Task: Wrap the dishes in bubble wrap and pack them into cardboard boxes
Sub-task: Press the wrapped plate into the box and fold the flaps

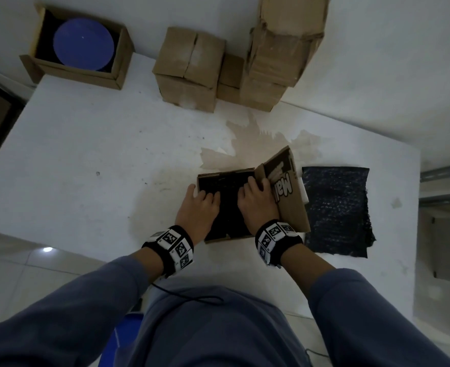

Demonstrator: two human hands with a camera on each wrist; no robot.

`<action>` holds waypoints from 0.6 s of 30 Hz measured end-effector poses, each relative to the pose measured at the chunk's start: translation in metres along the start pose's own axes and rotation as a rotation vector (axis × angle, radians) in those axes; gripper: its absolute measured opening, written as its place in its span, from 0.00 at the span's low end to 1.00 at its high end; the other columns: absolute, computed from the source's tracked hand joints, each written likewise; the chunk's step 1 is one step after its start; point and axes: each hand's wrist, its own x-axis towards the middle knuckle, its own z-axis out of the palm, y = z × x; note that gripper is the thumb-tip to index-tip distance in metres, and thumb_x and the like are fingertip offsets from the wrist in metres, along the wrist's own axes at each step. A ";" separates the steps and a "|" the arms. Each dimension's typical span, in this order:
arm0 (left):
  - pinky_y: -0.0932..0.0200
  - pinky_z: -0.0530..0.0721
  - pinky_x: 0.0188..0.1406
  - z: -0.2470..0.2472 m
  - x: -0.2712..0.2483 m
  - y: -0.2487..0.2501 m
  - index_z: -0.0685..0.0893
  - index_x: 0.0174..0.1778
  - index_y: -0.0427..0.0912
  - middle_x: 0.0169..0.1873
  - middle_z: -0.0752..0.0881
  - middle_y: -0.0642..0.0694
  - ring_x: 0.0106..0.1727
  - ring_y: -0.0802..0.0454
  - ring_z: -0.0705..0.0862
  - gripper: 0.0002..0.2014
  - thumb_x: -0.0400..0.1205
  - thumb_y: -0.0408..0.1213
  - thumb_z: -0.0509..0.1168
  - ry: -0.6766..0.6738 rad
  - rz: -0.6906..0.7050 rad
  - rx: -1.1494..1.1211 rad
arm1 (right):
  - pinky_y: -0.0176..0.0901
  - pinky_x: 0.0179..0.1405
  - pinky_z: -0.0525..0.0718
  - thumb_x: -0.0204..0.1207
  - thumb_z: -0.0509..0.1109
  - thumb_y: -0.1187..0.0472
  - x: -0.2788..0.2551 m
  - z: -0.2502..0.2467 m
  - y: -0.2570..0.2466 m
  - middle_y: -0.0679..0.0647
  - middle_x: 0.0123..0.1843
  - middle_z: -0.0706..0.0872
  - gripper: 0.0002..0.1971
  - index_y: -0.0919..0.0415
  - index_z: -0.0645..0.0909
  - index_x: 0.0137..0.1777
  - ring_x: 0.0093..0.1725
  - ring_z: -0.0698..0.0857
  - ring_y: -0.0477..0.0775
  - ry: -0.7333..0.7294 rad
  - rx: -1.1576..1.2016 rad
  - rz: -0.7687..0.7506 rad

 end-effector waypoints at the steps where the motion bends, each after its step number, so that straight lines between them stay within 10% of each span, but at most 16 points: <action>1: 0.38 0.62 0.74 0.000 0.000 0.003 0.73 0.76 0.38 0.57 0.84 0.44 0.58 0.44 0.82 0.31 0.77 0.44 0.68 -0.014 -0.005 0.024 | 0.63 0.70 0.64 0.72 0.73 0.59 0.000 0.002 -0.002 0.59 0.52 0.86 0.12 0.62 0.86 0.54 0.63 0.78 0.63 -0.006 -0.025 -0.005; 5: 0.30 0.51 0.81 0.002 0.001 0.012 0.60 0.83 0.35 0.77 0.65 0.35 0.77 0.38 0.67 0.35 0.83 0.49 0.61 -0.078 -0.074 0.116 | 0.60 0.79 0.65 0.77 0.68 0.60 0.002 0.015 -0.011 0.65 0.59 0.85 0.16 0.67 0.84 0.61 0.61 0.82 0.65 0.022 -0.028 0.028; 11: 0.31 0.44 0.82 0.000 0.010 0.019 0.48 0.85 0.31 0.82 0.55 0.31 0.84 0.35 0.56 0.42 0.84 0.55 0.57 -0.138 -0.139 0.129 | 0.57 0.84 0.46 0.88 0.52 0.53 0.007 0.020 -0.011 0.73 0.85 0.51 0.33 0.71 0.46 0.85 0.84 0.57 0.68 -0.088 -0.028 0.061; 18: 0.33 0.41 0.82 -0.003 0.021 0.016 0.46 0.84 0.29 0.80 0.59 0.32 0.81 0.37 0.64 0.48 0.79 0.55 0.62 -0.169 -0.171 0.040 | 0.58 0.83 0.48 0.84 0.58 0.49 0.019 0.011 -0.011 0.69 0.84 0.58 0.38 0.71 0.47 0.85 0.83 0.57 0.68 -0.178 -0.055 0.075</action>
